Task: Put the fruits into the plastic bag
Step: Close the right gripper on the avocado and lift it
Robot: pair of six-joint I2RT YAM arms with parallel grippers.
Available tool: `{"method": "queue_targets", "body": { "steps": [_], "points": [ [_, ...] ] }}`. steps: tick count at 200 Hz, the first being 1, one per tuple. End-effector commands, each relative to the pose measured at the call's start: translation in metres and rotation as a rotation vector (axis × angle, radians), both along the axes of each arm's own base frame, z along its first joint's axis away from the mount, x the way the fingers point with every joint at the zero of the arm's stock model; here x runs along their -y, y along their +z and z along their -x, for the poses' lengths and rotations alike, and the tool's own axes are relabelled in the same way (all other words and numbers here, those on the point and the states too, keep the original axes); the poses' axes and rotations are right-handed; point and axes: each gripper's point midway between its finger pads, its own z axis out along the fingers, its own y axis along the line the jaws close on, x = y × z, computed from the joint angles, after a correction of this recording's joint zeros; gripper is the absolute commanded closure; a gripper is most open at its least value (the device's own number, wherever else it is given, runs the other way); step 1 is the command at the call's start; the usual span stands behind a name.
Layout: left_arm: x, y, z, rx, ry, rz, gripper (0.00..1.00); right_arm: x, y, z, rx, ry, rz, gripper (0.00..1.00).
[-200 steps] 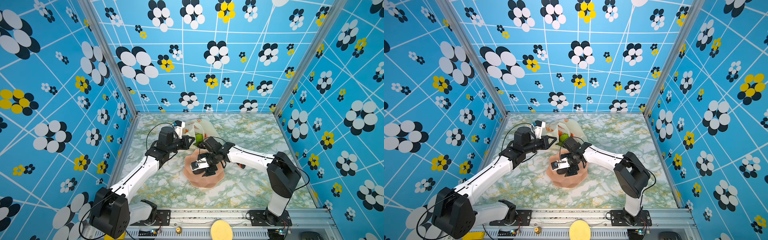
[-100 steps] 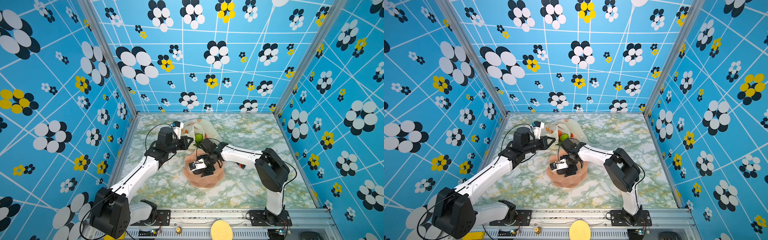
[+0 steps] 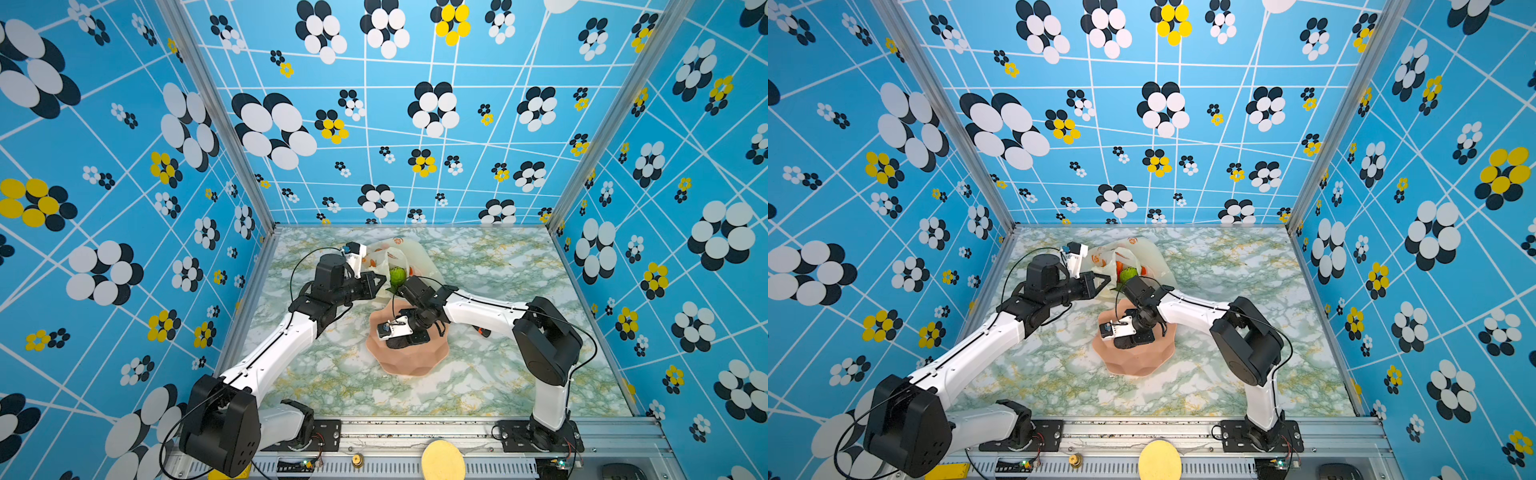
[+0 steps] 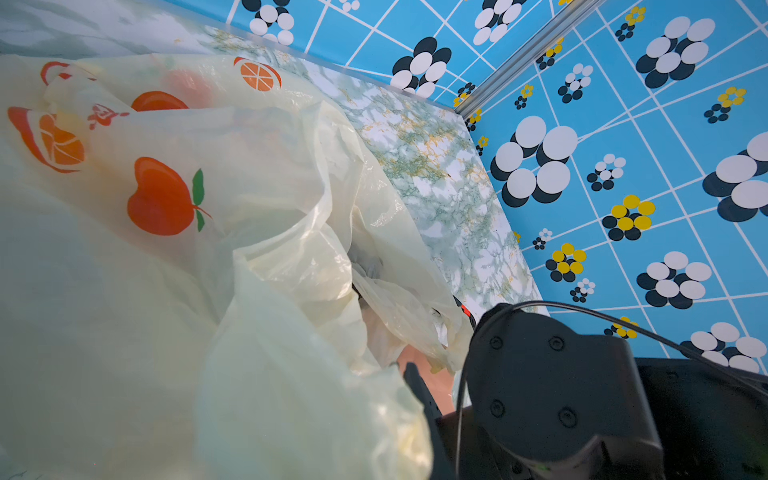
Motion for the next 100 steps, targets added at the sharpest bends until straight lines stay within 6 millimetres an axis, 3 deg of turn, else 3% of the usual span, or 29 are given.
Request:
{"method": "queue_targets", "body": {
  "steps": [1, 45, 100],
  "points": [
    [-0.001, 0.001, 0.0, 0.002, -0.001, 0.009, 1.0, -0.007, 0.032, -0.004, -0.014, -0.084, -0.123, 0.59],
    [-0.003, -0.001, 0.002, -0.001, 0.001, 0.009, 1.0, -0.003, 0.082, -0.017, -0.109, -0.261, -0.4, 0.61],
    [0.001, -0.004, -0.003, -0.016, -0.001, 0.021, 1.0, 0.023, 0.171, -0.05, -0.148, -0.45, -0.79, 0.61]
  ]
}}
